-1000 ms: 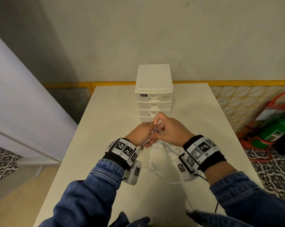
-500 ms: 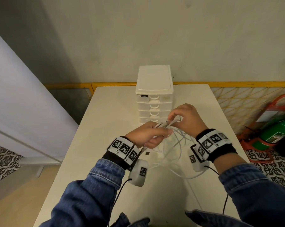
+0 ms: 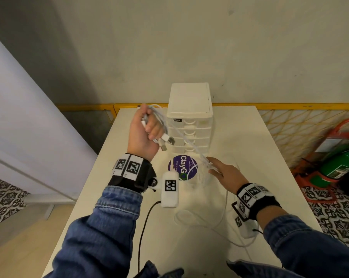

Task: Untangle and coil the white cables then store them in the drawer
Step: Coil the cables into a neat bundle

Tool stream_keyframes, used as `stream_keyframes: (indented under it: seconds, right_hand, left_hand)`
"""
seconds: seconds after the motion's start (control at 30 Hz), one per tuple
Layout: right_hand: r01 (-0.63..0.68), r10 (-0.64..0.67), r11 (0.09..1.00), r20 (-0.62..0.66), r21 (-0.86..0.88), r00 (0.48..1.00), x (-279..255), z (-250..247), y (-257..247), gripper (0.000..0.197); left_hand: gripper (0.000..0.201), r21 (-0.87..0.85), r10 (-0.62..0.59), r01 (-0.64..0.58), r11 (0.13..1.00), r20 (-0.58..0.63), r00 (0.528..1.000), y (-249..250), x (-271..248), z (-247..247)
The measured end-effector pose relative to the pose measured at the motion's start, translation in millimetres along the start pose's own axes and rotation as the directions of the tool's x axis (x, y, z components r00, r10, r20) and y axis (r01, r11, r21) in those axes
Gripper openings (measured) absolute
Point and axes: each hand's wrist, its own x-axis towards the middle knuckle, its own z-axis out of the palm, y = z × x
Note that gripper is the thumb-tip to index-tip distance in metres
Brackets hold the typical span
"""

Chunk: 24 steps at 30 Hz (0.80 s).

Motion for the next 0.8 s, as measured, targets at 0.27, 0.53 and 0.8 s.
stream_keyframes:
  seconds: [0.27, 0.53, 0.8]
  right_hand:
    - [-0.025, 0.021, 0.999, -0.103, -0.044, 0.994, -11, -14, 25, 0.037]
    - [-0.143, 0.142, 0.988, -0.024, -0.06, 0.99, -8, -21, 23, 0.086]
    - [0.216, -0.139, 0.938, -0.28, 0.269, 0.95, 22, -37, -73, 0.08]
  left_hand:
    - [0.035, 0.073, 0.245, -0.235, 0.969, -0.34, 0.908, 37, -10, -26]
    - [0.033, 0.276, 0.047, 0.01, 0.961, -0.198, 0.979, 16, -12, -18]
    - [0.034, 0.292, -0.306, 0.286, 0.913, 0.024, 0.952, -31, -10, 34]
